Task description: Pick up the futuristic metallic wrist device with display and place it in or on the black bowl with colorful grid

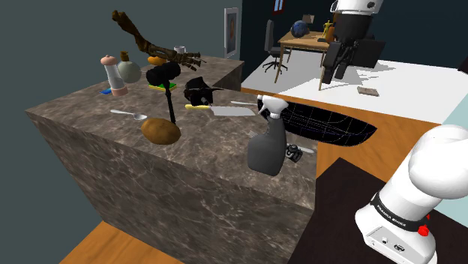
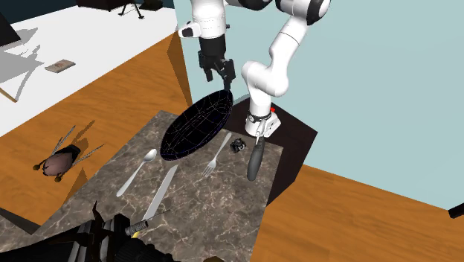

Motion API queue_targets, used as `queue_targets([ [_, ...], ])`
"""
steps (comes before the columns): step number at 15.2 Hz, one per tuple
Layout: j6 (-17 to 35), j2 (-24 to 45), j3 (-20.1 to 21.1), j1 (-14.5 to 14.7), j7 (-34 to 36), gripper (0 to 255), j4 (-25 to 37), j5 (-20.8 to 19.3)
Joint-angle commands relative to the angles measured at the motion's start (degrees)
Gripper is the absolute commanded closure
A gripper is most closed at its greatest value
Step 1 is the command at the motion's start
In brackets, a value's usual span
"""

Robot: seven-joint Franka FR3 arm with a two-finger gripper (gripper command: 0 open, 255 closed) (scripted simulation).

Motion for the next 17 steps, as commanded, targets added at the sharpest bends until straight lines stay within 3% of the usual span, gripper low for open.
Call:
queue_targets([
  [1, 0.0, 0.0, 0.0, 0.0, 0.0, 0, 0.0, 0.0],
  [9, 13.5, -1.4, 7.7, 3.2, 3.5, 0, -13.5, 3.3],
  [17, 29.2, 3.6, 16.6, 6.8, 7.7, 0, -22.9, 7.1],
])
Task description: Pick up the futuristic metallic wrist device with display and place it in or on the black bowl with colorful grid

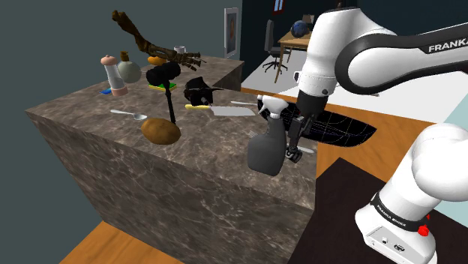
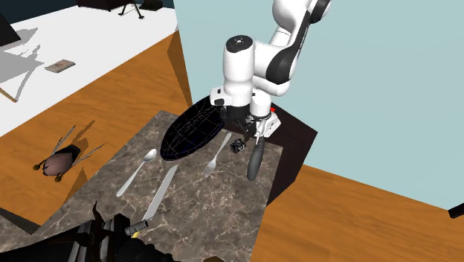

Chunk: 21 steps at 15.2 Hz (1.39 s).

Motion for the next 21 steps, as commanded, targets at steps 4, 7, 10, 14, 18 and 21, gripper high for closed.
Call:
queue_targets([
  [4, 5.8, 2.7, 2.4, 0.8, 1.0, 0, -2.8, 1.2],
  [7, 8.7, 4.0, 3.0, 0.8, 1.0, 0, -4.4, 1.6],
  [10, 10.2, 4.7, 3.3, 0.9, 1.0, 0, -5.2, 1.8],
  [14, 10.2, 4.7, 3.4, 0.9, 1.0, 0, -5.2, 1.8],
  [18, 10.2, 4.7, 3.4, 0.9, 1.0, 255, -5.2, 1.8],
  [21, 10.2, 4.7, 3.3, 0.9, 1.0, 255, -5.2, 1.8],
])
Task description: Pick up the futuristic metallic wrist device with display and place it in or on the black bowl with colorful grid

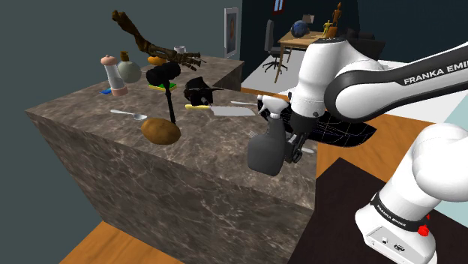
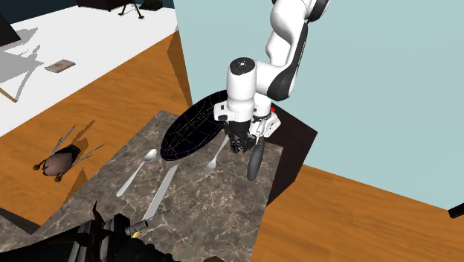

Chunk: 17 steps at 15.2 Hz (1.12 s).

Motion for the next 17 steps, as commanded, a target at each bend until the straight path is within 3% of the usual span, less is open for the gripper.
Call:
queue_targets([
  [1, 0.0, 0.0, 0.0, 0.0, 0.0, 255, 0.0, 0.0],
  [5, 0.0, 0.0, 0.0, 0.0, 0.0, 255, 0.0, 0.0],
  [17, -11.0, -4.2, -2.2, -0.4, 0.2, 255, 6.8, -1.7],
])
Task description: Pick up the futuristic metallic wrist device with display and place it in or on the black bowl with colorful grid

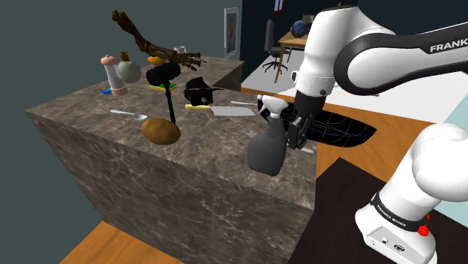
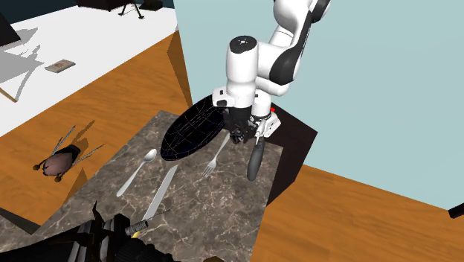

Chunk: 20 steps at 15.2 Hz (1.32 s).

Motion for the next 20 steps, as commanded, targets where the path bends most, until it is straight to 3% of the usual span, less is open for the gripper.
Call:
queue_targets([
  [1, -1.8, -0.6, -0.3, 0.0, 0.1, 255, 1.2, -0.2],
  [20, -16.6, -1.5, -3.0, -1.0, 0.5, 255, 15.1, -2.6],
])
